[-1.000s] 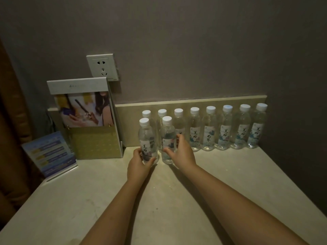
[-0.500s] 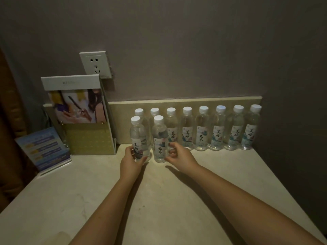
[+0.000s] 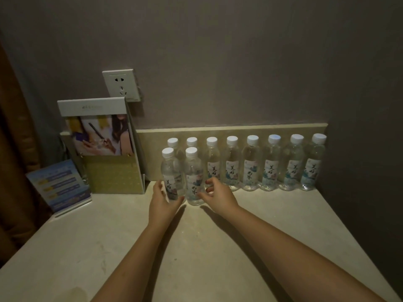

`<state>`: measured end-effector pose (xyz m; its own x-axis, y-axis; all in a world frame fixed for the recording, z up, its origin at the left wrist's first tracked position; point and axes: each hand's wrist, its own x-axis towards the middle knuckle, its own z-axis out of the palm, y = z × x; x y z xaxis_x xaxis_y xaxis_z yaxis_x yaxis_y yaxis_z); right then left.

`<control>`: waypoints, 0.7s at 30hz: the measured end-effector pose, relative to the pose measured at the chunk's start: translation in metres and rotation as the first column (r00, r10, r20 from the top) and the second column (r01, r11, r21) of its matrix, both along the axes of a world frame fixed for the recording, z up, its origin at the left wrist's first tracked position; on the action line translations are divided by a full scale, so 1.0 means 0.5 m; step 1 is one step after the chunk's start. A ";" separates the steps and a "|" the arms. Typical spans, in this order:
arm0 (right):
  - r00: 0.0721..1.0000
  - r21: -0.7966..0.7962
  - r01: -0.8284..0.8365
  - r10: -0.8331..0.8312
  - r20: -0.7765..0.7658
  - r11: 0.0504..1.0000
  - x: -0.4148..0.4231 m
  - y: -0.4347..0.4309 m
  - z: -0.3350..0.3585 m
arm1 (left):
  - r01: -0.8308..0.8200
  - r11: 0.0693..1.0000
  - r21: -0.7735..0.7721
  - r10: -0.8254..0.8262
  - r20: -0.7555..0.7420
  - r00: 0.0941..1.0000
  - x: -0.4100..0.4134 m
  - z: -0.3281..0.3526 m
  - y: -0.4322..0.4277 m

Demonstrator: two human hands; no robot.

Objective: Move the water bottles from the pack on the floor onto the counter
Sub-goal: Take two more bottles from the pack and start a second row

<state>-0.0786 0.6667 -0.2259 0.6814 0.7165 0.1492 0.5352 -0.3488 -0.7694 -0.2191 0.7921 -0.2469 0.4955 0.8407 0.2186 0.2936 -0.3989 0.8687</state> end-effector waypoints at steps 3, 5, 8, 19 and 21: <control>0.999 0.019 0.041 -0.041 0.019 0.999 0.041 -0.050 0.009 | -0.071 0.996 0.048 0.065 0.117 0.991 0.009 0.003 -0.033; 0.993 0.040 0.112 -0.114 0.029 0.993 0.080 -0.103 0.017 | -0.095 0.989 0.110 0.075 0.174 0.982 0.023 0.009 -0.063; 0.977 0.116 0.209 -0.211 0.004 0.971 0.143 -0.185 0.035 | -0.198 0.971 0.133 0.167 0.211 0.963 0.050 0.022 -0.109; 0.913 0.242 0.390 -0.408 0.024 0.888 0.310 -0.373 0.063 | -0.139 0.836 0.530 0.056 0.170 0.984 0.184 0.067 -0.298; 0.929 0.245 0.347 -0.368 0.045 0.905 0.315 -0.378 0.062 | -0.094 0.838 0.538 0.007 0.161 0.987 0.207 0.076 -0.323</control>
